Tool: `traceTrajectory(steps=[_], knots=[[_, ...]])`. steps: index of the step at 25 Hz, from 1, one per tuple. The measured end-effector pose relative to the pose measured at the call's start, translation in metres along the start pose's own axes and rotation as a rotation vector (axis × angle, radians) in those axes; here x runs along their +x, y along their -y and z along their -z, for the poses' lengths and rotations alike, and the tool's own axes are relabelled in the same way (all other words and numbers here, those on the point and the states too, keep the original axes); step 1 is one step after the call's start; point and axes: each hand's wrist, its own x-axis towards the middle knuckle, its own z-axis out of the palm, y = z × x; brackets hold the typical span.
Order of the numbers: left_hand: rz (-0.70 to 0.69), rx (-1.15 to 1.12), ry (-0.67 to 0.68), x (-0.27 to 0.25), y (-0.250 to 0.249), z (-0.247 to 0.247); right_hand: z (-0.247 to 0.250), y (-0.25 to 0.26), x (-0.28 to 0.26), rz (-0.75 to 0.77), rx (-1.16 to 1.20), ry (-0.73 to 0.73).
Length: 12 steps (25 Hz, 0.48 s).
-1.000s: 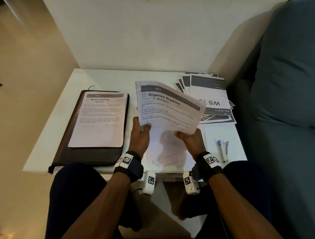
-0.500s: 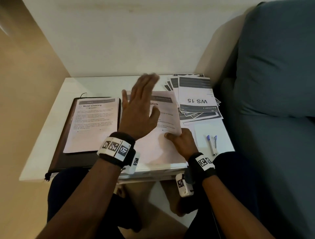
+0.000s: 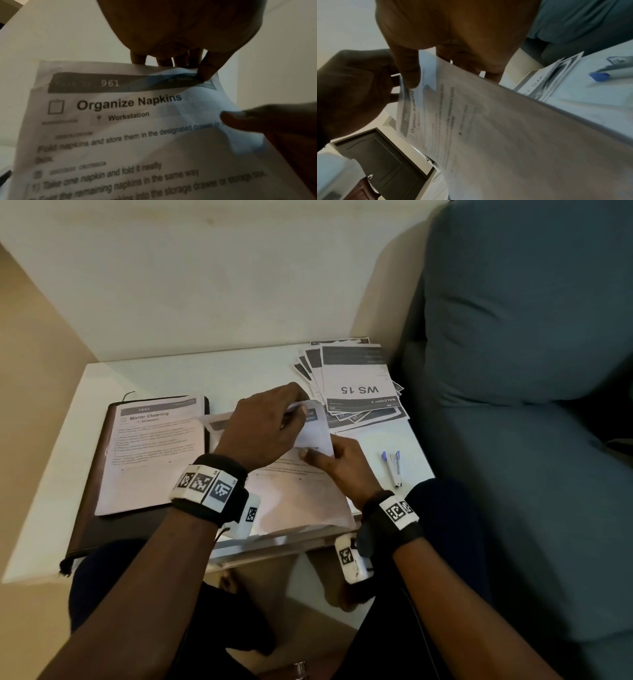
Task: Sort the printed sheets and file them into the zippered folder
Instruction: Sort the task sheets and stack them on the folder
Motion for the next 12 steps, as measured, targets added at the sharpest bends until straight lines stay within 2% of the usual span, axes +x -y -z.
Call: traceTrajectory(steps=[3, 8, 10, 12], knots=[[0.029, -0.081, 0.074, -0.007, -0.003, -0.020, -0.004, 0.005, 0.011, 0.020, -0.028, -0.058], [0.065, -0.152, 0.159, -0.013, 0.000, -0.036, -0.004, -0.007, 0.012, 0.000, -0.064, -0.066], [0.084, -0.191, 0.159, -0.011, 0.006, -0.036, -0.003, -0.012, 0.013, -0.020, -0.075, -0.073], [0.104, -0.131, 0.160, -0.009, 0.010, -0.037, -0.002, -0.014, 0.014, -0.018, -0.059, -0.072]])
